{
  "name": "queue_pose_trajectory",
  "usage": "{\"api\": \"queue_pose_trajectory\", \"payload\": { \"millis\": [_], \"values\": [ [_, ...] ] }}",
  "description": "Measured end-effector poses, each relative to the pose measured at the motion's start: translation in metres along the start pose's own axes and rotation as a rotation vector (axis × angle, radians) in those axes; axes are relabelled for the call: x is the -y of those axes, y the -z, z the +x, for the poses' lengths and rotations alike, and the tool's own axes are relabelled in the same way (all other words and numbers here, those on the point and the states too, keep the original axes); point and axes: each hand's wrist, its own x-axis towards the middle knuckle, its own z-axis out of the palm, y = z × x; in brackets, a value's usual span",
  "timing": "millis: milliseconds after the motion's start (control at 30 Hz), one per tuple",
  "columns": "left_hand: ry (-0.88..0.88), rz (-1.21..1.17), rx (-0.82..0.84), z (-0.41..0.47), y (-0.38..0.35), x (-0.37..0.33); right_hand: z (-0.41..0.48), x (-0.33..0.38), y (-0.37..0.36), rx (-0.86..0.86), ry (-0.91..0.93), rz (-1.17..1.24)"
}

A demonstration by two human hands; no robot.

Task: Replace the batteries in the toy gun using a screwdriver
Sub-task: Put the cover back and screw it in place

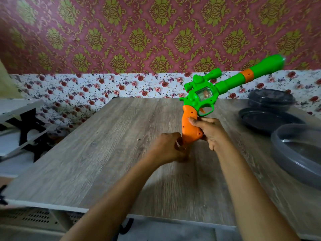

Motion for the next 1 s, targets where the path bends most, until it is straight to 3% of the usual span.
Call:
{"api": "queue_pose_trajectory", "payload": {
  "millis": [133,300,533,733,867,1000],
  "values": [
    [0.078,0.009,-0.095,0.003,0.004,0.004,0.001,0.000,-0.001,0.000,-0.007,-0.001],
    [0.325,0.043,-0.433,-0.002,0.054,0.059,-0.001,-0.003,-0.012,0.052,-0.052,0.073],
    [0.547,0.202,-0.384,-0.012,0.057,0.103,-0.005,-0.014,-0.037,0.165,-0.176,0.179],
    [0.511,0.192,-0.372,-0.011,0.056,0.108,-0.003,-0.014,-0.030,0.196,-0.188,0.245],
    [0.245,0.253,-0.501,-0.013,0.052,0.103,-0.004,-0.014,-0.031,0.201,-0.173,0.259],
    [0.155,0.418,-0.326,-0.008,0.042,0.098,-0.003,-0.014,-0.030,0.155,-0.146,0.245]
  ]
}}
